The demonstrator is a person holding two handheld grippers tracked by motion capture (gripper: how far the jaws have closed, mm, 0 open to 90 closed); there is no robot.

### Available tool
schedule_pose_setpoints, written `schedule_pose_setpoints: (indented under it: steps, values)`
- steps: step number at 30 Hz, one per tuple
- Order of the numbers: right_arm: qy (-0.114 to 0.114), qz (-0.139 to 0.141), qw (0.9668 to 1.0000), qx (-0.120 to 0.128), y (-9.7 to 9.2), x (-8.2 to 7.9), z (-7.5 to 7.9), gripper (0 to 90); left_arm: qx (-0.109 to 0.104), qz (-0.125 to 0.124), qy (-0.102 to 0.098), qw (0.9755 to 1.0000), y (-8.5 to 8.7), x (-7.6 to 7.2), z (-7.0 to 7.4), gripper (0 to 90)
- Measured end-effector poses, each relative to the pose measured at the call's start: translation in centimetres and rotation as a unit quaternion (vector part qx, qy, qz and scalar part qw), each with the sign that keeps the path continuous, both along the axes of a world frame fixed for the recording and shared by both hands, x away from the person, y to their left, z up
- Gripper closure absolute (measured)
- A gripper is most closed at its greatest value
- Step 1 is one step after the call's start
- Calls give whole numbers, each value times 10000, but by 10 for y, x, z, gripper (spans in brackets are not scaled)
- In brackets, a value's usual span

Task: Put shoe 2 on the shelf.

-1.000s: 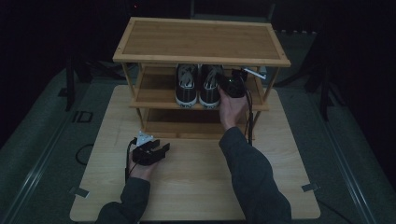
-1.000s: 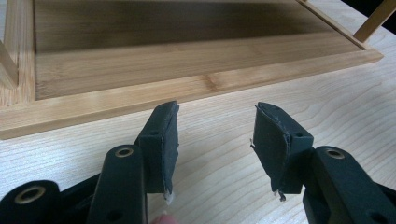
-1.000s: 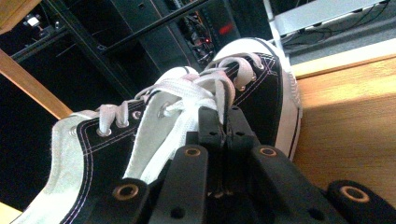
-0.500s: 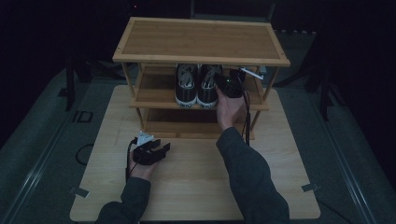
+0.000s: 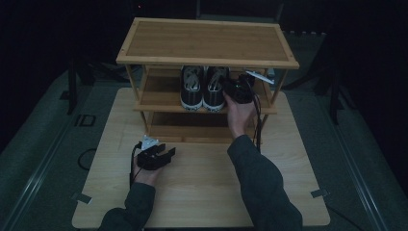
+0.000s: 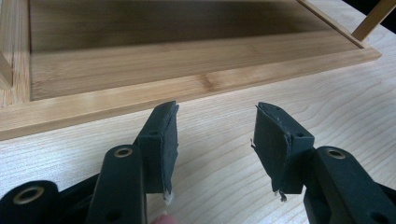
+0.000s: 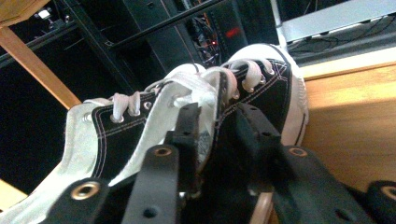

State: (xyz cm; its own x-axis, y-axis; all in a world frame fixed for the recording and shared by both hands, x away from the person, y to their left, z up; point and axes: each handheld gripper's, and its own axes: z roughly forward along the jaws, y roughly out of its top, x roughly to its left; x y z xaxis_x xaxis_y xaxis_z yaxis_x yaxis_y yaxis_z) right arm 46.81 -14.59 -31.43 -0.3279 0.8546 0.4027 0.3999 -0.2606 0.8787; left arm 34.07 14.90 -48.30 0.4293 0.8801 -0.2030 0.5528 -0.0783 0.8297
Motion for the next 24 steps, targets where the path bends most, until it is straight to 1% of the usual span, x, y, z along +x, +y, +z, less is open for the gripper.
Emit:
schedule_pose_setpoints:
  steps: [1, 2, 3, 4, 5, 6, 7, 8, 11, 12, 13, 17, 18, 19, 20, 21, 22, 23, 24]
  values:
    - [-17, 7, 10000, 45, -2, -2, 0, 648, 6, 3, 5, 10000, 0, 0, 0, 501]
    - [-17, 7, 10000, 45, -2, -2, 0, 648, 6, 3, 5, 10000, 0, 0, 0, 498]
    - [-33, 44, 10000, 55, -6, -5, 0, 630, 15, 11, 12, 10000, 0, 0, 0, 496]
    - [-33, 44, 10000, 55, -6, -5, 0, 630, 15, 11, 12, 10000, 0, 0, 0, 496]
    - [-52, 85, 9999, 59, -9, -10, 1, 615, 10, 17, 20, 10000, 0, 1, 0, 495]
    - [-52, 85, 9999, 59, -9, -10, 1, 615, 10, 17, 20, 10000, 0, 1, 0, 494]
    - [-164, 121, 9998, 15, -14, -14, 2, 606, 0, 26, 22, 10000, 0, 1, -1, 493]
    - [-164, 121, 9998, 15, -14, -14, 2, 606, 0, 26, 22, 10000, 0, 1, -1, 492]
    - [-272, 142, 9995, 2, -24, -23, 3, 596, 9, 26, 28, 10000, 0, 1, -1, 491]
    - [-272, 142, 9995, 2, -24, -23, 3, 596, 9, 26, 28, 10000, 0, 1, -1, 491]
    - [-340, 156, 9993, -50, -31, -29, 4, 590, 4, 27, 30, 10000, -1, 1, -1, 491]
    - [-378, 197, 9990, -157, -42, -38, 3, 581, 14, 26, 37, 10000, -1, 1, -1, 491]
    - [-378, 197, 9990, -157, -42, -38, 3, 581, 14, 26, 37, 10000, -1, 1, -1, 489]
    - [-360, 203, 9987, -315, -47, -42, 1, 579, 20, 25, 34, 10000, -1, 1, -1, 489]
    - [-360, 203, 9987, -315, -47, -42, 1, 579, 20, 25, 34, 10000, -1, 1, -1, 489]
    - [-414, 191, 9979, -451, -52, -47, -2, 578, 20, 27, 39, 10000, -1, 1, -1, 489]
    - [-414, 191, 9979, -451, -52, -47, -2, 578, 20, 27, 39, 10000, -1, 1, -1, 489]
    - [-469, 197, 9970, -577, -56, -54, -4, 578, 24, 27, 38, 10000, -1, 1, -1, 489]
    - [-469, 197, 9970, -577, -56, -54, -4, 578, 24, 27, 38, 10000, -1, 1, -1, 489]
